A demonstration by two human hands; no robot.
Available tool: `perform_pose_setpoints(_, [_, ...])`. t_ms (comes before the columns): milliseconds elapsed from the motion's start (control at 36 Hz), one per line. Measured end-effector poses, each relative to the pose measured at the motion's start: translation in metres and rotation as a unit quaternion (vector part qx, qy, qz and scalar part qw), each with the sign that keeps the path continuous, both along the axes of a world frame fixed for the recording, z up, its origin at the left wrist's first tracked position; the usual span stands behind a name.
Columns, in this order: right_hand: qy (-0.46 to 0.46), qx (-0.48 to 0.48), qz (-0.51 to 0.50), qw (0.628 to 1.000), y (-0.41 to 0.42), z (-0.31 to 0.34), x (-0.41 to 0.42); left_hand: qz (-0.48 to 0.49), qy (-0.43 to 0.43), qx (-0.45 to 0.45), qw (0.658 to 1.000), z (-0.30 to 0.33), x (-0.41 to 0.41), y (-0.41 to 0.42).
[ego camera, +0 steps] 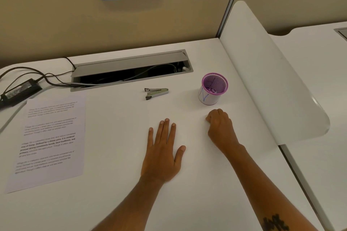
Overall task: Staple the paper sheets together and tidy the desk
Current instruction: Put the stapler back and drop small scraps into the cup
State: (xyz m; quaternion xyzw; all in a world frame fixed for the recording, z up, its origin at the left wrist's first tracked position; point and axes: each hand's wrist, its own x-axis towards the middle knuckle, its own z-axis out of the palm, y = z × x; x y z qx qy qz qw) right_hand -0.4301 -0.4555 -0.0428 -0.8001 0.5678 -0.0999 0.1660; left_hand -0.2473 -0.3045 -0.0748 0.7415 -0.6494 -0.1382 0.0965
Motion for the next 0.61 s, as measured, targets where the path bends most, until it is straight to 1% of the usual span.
perform_pose_setpoints(111, [-0.079, 0.021, -0.038, 0.996, -0.015, 0.028, -0.001, -0.005, 0.0, 0.001, 1.0, 0.002, 0.0, 0.001])
perform_pose_setpoints(278, [-0.154, -0.014, -0.067, 0.986, -0.052, 0.087, 0.006, -0.007, -0.005, 0.005, 1.0, 0.004, 0.0, 0.001])
perform_pose_setpoints(389, [-0.15, -0.014, -0.072, 0.986, -0.076, 0.107, 0.017, -0.008, -0.006, 0.007, 1.0, 0.005, 0.0, 0.001])
perform_pose_setpoints(611, [-0.121, -0.028, -0.092, 0.988, -0.098, 0.1, 0.02, -0.007, 0.0, 0.002, 1.0, 0.005, 0.001, 0.001])
